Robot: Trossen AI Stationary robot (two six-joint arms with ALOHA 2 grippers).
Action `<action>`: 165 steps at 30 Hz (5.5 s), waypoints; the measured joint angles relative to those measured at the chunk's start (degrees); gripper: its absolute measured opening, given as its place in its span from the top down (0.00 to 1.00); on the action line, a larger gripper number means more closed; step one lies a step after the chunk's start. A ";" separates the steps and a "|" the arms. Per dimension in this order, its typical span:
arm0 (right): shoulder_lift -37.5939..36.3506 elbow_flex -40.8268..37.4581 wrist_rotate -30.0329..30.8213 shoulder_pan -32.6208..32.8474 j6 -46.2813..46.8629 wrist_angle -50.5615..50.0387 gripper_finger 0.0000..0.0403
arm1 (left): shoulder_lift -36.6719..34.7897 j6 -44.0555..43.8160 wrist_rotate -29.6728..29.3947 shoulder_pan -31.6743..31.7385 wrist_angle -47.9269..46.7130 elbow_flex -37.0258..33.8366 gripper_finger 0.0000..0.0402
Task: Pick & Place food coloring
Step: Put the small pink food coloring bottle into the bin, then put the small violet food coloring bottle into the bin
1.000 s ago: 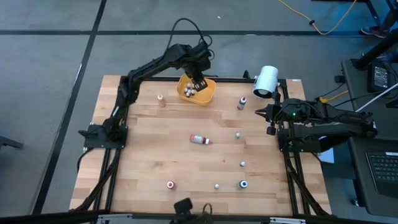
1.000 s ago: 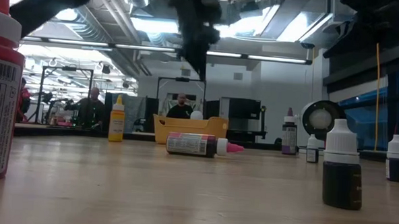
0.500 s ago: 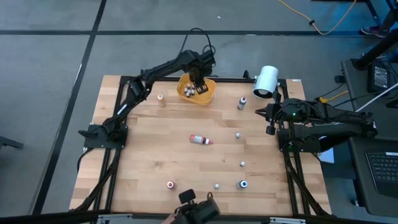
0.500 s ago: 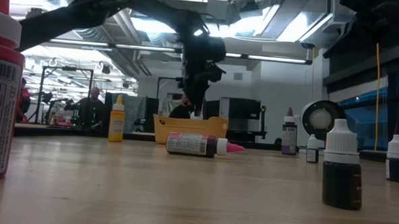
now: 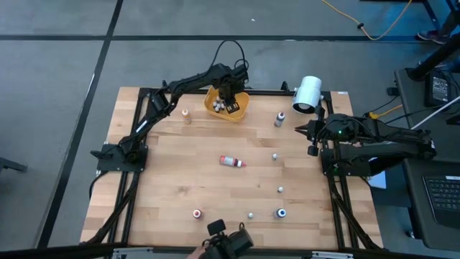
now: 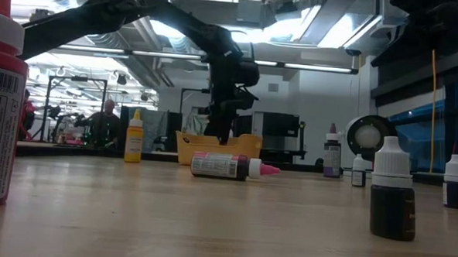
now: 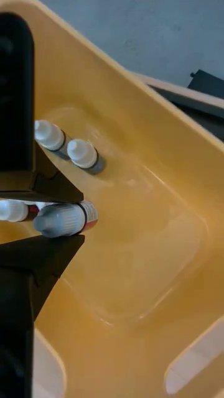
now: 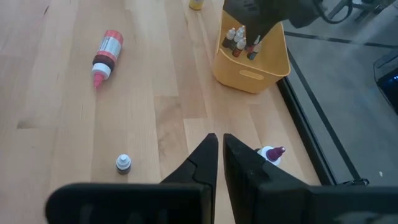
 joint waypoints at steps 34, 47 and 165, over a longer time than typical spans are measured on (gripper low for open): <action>0.00 0.00 0.07 0.01 -0.25 0.02 0.93 | 2.38 1.23 -2.93 0.07 5.01 -3.76 0.82; 0.00 0.00 0.04 0.00 -2.99 0.02 0.93 | 2.36 1.42 -3.38 0.04 4.29 -2.93 0.68; 52.21 3.82 -17.13 -0.76 16.51 8.29 0.35 | -92.43 -14.59 -5.81 -26.97 53.77 -80.93 0.65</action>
